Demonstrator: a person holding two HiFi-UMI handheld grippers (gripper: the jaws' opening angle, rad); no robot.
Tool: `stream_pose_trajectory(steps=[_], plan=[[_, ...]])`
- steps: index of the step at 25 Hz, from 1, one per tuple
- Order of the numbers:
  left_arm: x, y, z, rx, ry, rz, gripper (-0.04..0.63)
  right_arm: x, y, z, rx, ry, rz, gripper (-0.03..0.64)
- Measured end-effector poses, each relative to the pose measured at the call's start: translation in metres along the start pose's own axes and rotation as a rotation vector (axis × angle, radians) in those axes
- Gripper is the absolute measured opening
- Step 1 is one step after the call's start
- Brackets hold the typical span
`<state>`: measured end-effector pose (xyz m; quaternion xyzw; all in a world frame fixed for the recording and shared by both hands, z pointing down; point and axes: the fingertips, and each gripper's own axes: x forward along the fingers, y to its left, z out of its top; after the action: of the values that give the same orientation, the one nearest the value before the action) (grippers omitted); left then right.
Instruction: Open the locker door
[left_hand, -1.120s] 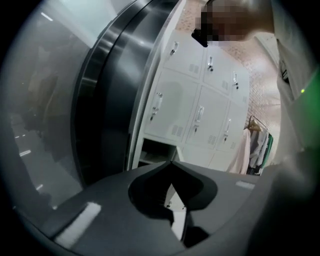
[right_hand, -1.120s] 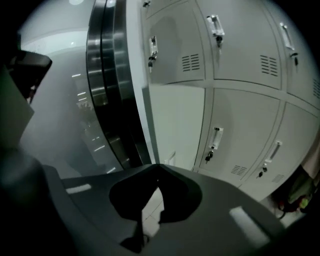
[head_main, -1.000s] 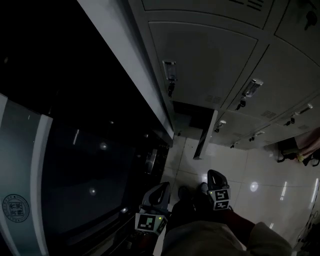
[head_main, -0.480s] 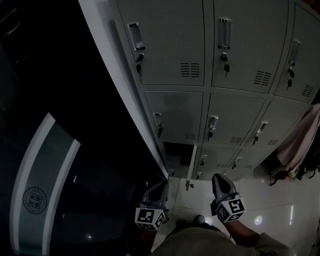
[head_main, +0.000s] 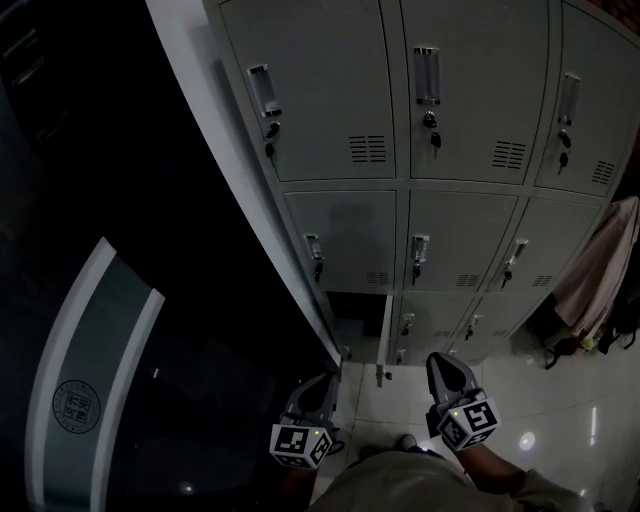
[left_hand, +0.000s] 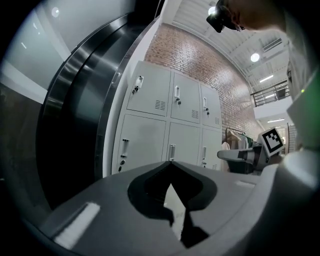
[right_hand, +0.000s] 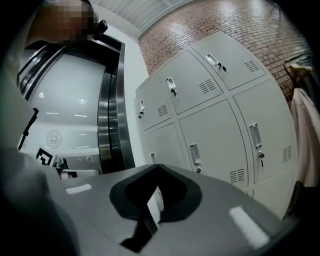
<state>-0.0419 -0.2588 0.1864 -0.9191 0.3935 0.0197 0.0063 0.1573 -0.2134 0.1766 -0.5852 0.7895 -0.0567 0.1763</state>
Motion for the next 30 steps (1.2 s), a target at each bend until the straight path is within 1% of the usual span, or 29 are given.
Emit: stream_pose_trajectory(steps=[1, 3, 5, 6, 9, 10, 13, 15, 17, 20, 22, 26, 28, 30], plan=[[-0.002, 0.000, -0.002, -0.003, 0.004, 0.001, 0.109, -0.002, 0.002, 0.003, 0.002, -0.011, 0.003, 0.002], [-0.005, -0.001, -0.005, -0.002, 0.012, 0.003, 0.109, -0.009, 0.009, 0.010, -0.041, -0.007, -0.006, 0.002], [-0.006, 0.000, -0.008, 0.005, 0.018, 0.001, 0.109, -0.019, 0.019, 0.009, -0.088, 0.072, -0.032, 0.002], [-0.007, 0.000, -0.009, 0.008, 0.020, -0.003, 0.106, -0.023, 0.023, 0.007, -0.095, 0.109, -0.038, 0.002], [-0.010, -0.005, -0.019, 0.017, 0.035, -0.029, 0.087, -0.027, 0.028, -0.003, -0.083, 0.143, -0.055, 0.002], [-0.011, -0.007, -0.026, 0.012, 0.043, -0.039, 0.083, -0.029, 0.027, -0.006, -0.084, 0.134, -0.066, 0.002], [-0.011, -0.016, -0.050, -0.017, 0.062, -0.092, 0.072, -0.037, 0.018, -0.012, -0.089, 0.035, -0.102, 0.002], [-0.008, -0.021, -0.069, -0.029, 0.070, -0.136, 0.069, -0.044, 0.013, -0.026, -0.065, 0.028, -0.135, 0.002], [-0.009, -0.027, -0.077, -0.038, 0.075, -0.160, 0.069, -0.053, 0.016, -0.036, -0.040, 0.035, -0.149, 0.002], [-0.029, -0.042, -0.057, -0.047, 0.038, -0.175, 0.069, -0.069, 0.030, -0.035, -0.025, 0.035, -0.118, 0.002], [-0.046, -0.050, -0.044, -0.052, 0.034, -0.171, 0.069, -0.076, 0.037, -0.029, 0.002, 0.040, -0.103, 0.002], [-0.081, -0.056, -0.033, -0.047, 0.057, -0.110, 0.071, -0.087, 0.066, -0.001, 0.002, 0.022, -0.048, 0.002], [-0.096, -0.066, -0.020, -0.041, 0.045, -0.086, 0.071, -0.099, 0.082, 0.019, 0.009, -0.012, -0.008, 0.002], [-0.112, -0.085, -0.006, -0.039, 0.025, -0.074, 0.071, -0.122, 0.092, 0.037, 0.000, -0.040, 0.007, 0.002]])
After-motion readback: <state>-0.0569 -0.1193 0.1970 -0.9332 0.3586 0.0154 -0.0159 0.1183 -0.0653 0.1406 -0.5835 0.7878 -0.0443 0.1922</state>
